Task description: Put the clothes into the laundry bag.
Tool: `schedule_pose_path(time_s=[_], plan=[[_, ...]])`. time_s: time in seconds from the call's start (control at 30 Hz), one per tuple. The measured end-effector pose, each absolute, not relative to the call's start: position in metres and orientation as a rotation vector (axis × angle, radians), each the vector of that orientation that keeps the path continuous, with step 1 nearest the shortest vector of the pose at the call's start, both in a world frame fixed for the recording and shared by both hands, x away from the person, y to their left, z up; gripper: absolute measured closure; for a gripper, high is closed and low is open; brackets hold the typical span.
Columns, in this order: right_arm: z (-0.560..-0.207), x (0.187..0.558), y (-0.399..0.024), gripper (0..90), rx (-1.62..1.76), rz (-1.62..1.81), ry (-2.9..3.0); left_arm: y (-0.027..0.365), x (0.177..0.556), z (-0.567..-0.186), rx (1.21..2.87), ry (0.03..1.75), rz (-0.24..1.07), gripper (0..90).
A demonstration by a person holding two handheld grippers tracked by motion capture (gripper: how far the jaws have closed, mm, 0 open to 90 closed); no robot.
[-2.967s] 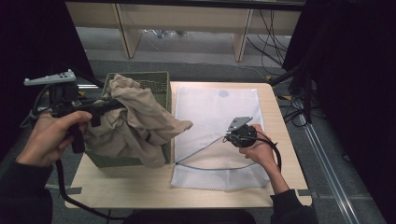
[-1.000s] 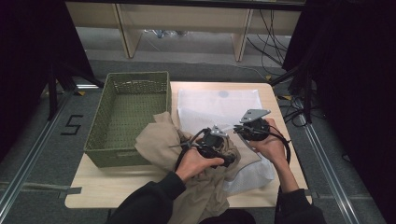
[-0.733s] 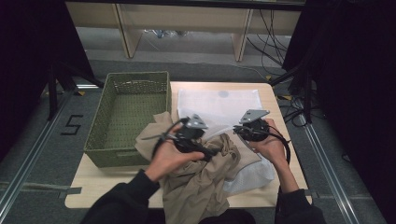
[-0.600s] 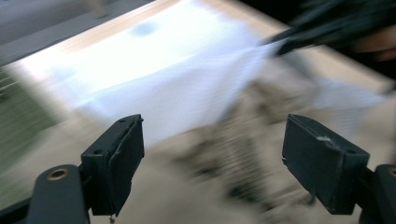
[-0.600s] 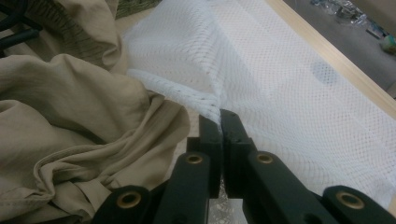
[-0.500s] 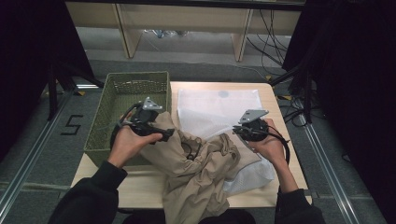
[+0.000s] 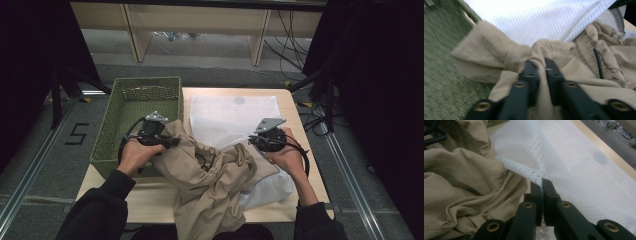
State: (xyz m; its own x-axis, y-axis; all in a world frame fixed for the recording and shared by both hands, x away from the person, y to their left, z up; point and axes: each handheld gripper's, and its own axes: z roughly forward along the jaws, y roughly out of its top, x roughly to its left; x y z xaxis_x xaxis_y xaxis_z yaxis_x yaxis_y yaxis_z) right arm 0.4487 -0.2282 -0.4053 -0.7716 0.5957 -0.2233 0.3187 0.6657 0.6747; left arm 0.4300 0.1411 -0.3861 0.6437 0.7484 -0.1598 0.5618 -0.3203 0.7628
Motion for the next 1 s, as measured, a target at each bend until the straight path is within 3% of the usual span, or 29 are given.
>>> schedule_pose_path(time_s=[0.17, 0.33, 0.43, 0.6, 0.77, 0.9, 1.0], plan=[[-0.405, 0.449, -0.227, 89.8, 0.714, 0.878, 2.445, 0.113, 0.398, -0.353, 1.887, 0.864, 0.257, 86.1], [-0.403, 0.448, -0.226, 89.7, 0.715, 0.895, 2.435, 0.049, 0.371, -0.344, 1.918, 0.668, 0.191, 86.1], [-0.4, 0.447, -0.228, 89.7, 0.73, 0.913, 2.42, 0.007, 0.361, -0.361, 1.985, 0.573, 0.142, 85.6], [-0.4, 0.447, -0.229, 89.7, 0.718, 0.923, 2.422, -0.053, 0.378, -0.422, 2.09, 0.606, 0.106, 83.7], [-0.401, 0.447, -0.228, 89.7, 0.706, 0.914, 2.433, -0.068, 0.379, -0.441, 2.141, 0.618, 0.083, 64.8], [-0.402, 0.448, -0.231, 89.8, 0.712, 0.915, 2.44, -0.043, 0.363, -0.409, 2.136, 0.573, 0.178, 37.3], [-0.403, 0.448, -0.23, 89.7, 0.72, 0.91, 2.438, -0.004, 0.366, -0.38, 2.097, 0.606, 0.288, 26.4]])
